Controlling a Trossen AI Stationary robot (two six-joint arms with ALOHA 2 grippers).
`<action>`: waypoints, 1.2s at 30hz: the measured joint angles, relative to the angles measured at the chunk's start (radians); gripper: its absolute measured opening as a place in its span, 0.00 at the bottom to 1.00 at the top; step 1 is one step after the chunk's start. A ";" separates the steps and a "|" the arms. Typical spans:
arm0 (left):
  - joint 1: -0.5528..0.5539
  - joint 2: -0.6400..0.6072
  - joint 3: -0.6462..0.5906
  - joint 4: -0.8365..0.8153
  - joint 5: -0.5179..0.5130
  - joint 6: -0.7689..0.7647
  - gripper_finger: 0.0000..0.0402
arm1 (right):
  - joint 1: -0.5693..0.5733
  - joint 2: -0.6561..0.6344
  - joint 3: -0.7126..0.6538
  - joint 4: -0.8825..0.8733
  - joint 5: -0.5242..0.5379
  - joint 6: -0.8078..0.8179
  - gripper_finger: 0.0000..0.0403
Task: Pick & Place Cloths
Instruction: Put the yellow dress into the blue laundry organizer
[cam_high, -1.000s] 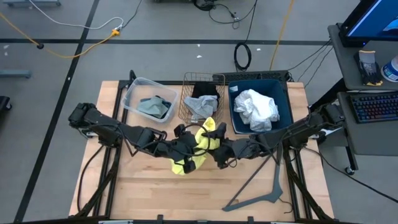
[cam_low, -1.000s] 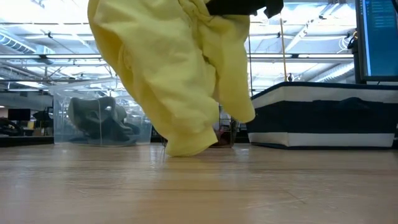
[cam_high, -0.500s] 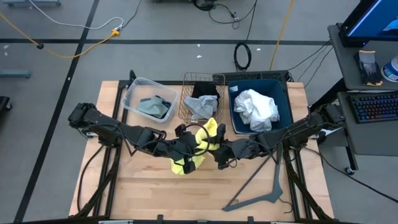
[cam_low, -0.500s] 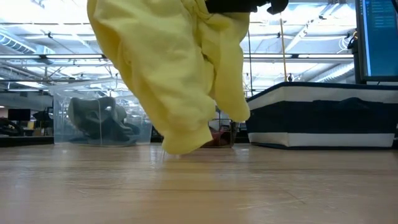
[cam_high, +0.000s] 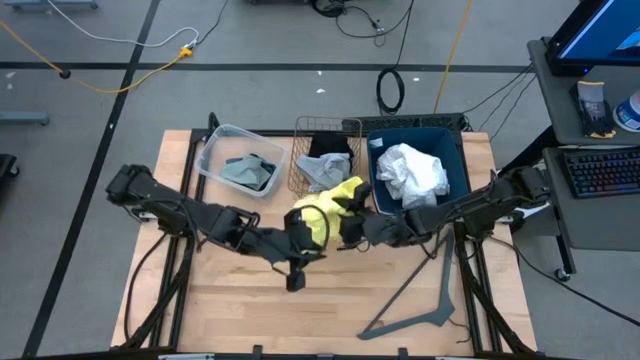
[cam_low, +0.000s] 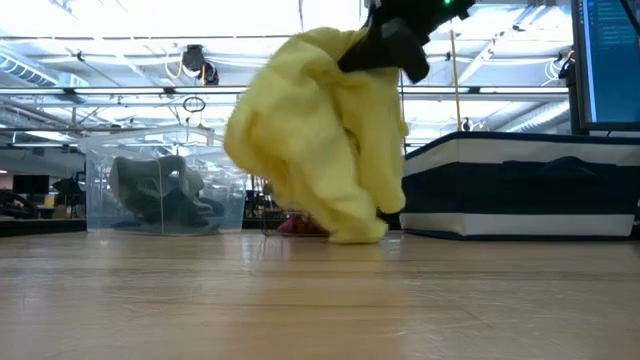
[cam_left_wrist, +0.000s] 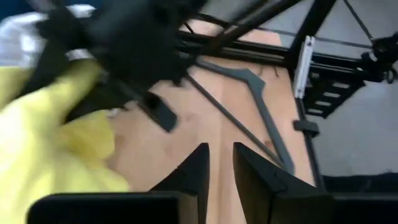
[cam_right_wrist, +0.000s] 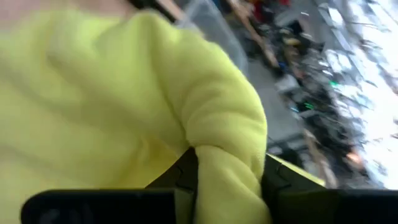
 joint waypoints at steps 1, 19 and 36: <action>0.002 -0.006 0.000 0.000 -0.002 0.010 0.19 | 0.004 -0.003 0.000 0.004 0.034 -0.004 0.15; -0.051 -0.159 -0.005 -0.251 -0.249 0.015 0.20 | 0.064 -0.166 0.005 0.333 0.319 -0.361 0.15; -0.067 -0.158 -0.221 -0.329 -0.435 -0.219 0.20 | -0.040 -0.368 0.007 0.582 0.501 -0.711 0.15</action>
